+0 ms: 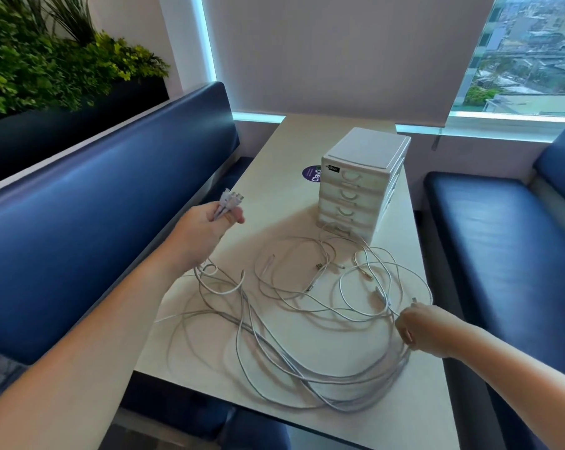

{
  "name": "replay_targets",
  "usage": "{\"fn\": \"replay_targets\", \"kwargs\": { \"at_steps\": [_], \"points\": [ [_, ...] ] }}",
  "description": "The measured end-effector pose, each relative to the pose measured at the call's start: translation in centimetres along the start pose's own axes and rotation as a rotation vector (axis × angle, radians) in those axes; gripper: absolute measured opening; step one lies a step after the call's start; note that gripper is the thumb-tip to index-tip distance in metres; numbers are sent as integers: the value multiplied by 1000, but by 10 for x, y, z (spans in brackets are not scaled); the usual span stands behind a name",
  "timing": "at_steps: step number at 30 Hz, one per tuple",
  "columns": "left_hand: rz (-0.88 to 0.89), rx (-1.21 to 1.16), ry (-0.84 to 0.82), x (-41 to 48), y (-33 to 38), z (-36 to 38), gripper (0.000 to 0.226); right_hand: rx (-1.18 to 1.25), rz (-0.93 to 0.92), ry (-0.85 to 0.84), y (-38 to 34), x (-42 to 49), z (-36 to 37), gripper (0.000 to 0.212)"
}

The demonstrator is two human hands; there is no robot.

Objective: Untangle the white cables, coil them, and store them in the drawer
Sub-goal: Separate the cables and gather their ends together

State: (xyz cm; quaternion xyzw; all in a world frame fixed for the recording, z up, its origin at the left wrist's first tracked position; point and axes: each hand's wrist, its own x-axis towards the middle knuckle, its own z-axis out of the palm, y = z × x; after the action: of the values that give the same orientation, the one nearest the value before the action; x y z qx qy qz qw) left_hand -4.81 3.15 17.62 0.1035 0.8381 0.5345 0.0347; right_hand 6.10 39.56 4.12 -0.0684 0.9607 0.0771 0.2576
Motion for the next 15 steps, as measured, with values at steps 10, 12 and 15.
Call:
{"fn": "replay_targets", "kwargs": {
  "at_steps": [10,12,15],
  "points": [
    [-7,-119,30,-4,0,-9,33,237,-230,336,-64,37,-40,37],
    [3,-135,23,-5,4,-10,33,356,-359,439,-95,45,-64,63],
    [34,-168,-4,-7,12,-13,34,551,-527,496,-146,55,-103,97]
  ]
}}
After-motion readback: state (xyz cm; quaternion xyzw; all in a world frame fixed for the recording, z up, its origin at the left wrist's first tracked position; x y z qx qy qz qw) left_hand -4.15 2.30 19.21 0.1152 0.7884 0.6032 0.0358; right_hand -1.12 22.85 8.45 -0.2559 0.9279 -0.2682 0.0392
